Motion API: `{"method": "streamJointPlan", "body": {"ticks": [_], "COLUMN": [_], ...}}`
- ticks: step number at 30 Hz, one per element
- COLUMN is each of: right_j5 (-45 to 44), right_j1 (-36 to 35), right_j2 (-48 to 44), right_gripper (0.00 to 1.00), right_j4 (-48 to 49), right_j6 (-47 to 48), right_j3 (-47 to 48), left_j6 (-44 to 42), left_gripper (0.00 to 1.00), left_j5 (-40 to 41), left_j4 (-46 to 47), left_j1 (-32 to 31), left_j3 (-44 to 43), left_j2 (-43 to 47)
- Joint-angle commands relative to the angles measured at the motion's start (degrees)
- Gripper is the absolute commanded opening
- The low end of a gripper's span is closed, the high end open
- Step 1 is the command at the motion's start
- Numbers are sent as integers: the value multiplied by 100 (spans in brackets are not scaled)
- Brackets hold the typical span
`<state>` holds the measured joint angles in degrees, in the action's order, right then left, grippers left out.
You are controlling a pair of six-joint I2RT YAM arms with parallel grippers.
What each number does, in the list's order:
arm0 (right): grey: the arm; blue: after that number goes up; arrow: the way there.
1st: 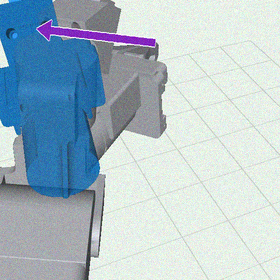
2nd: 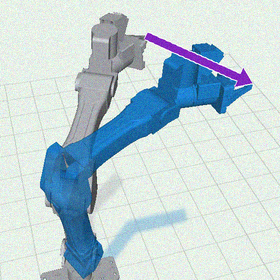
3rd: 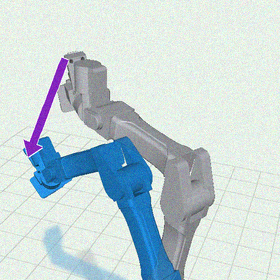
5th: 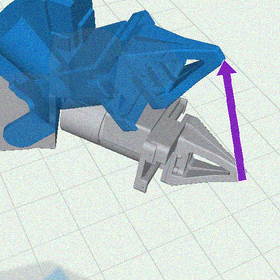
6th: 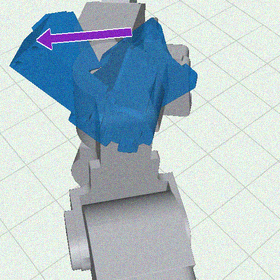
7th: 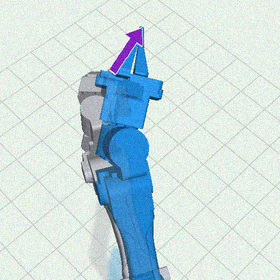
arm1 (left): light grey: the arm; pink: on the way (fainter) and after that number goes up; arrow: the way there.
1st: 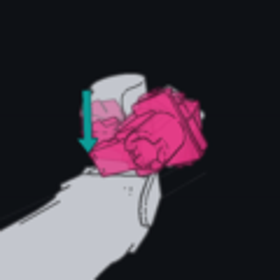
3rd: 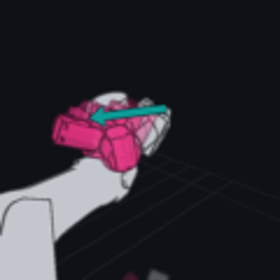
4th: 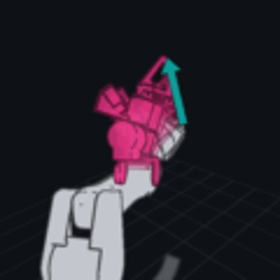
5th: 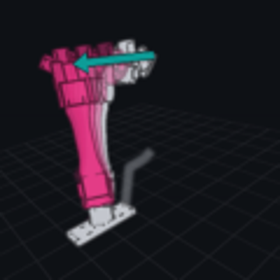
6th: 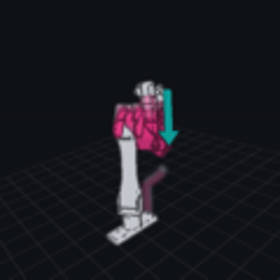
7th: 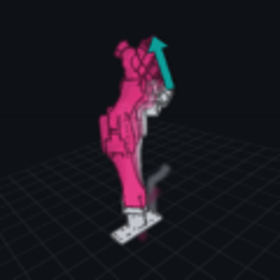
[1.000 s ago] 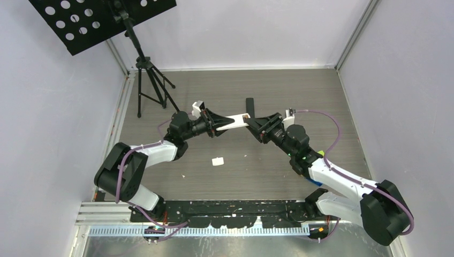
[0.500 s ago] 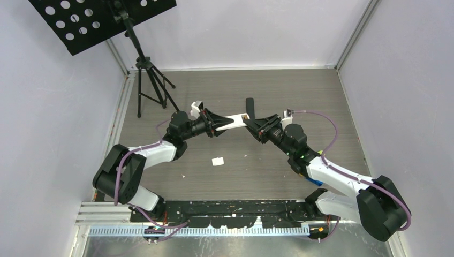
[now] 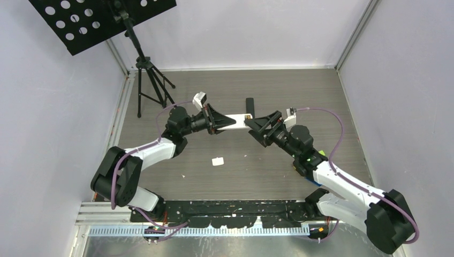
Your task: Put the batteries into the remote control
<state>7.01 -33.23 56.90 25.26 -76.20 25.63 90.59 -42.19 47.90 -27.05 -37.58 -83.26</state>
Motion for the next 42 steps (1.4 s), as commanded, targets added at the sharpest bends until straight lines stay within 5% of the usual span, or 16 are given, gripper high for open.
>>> {"method": "streamJointPlan", "body": {"ticks": [1,7,13,25,28,32,35,42], "right_j5": [523,1044,1389,1300,1271,1256,1156,439], "right_j1": [57,129,216,230,230,230,231,216], "right_j2": [-405,-633,-689,-343,-351,-472,-631,-232], "right_gripper": [88,83,47,8,11,53,69,72], "right_j4": [25,44,-635,-1442,-1649,-1986,-2211,-3415], "right_j6": [820,1158,1761,2616,2852,2975,2931,3042], "right_j3": [288,174,491,889,991,1246,1378,1726], "left_j6": [-954,-1554,-2120,-2163,-2244,-2628,-3364,-5117], "left_gripper": [0,0,0,0,0,0,0,0], "left_j5": [-681,-1218,-1651,-1785,-1739,-1552,-1246,821], "left_j4": [-207,-897,-1655,-1761,-1854,-2348,-3339,-6464], "left_j1": [81,154,173,174,181,276,438,586], "left_j3": [-384,-609,-864,-972,-987,-979,-986,-1257], "left_j2": [222,439,678,727,703,746,899,1463]}}
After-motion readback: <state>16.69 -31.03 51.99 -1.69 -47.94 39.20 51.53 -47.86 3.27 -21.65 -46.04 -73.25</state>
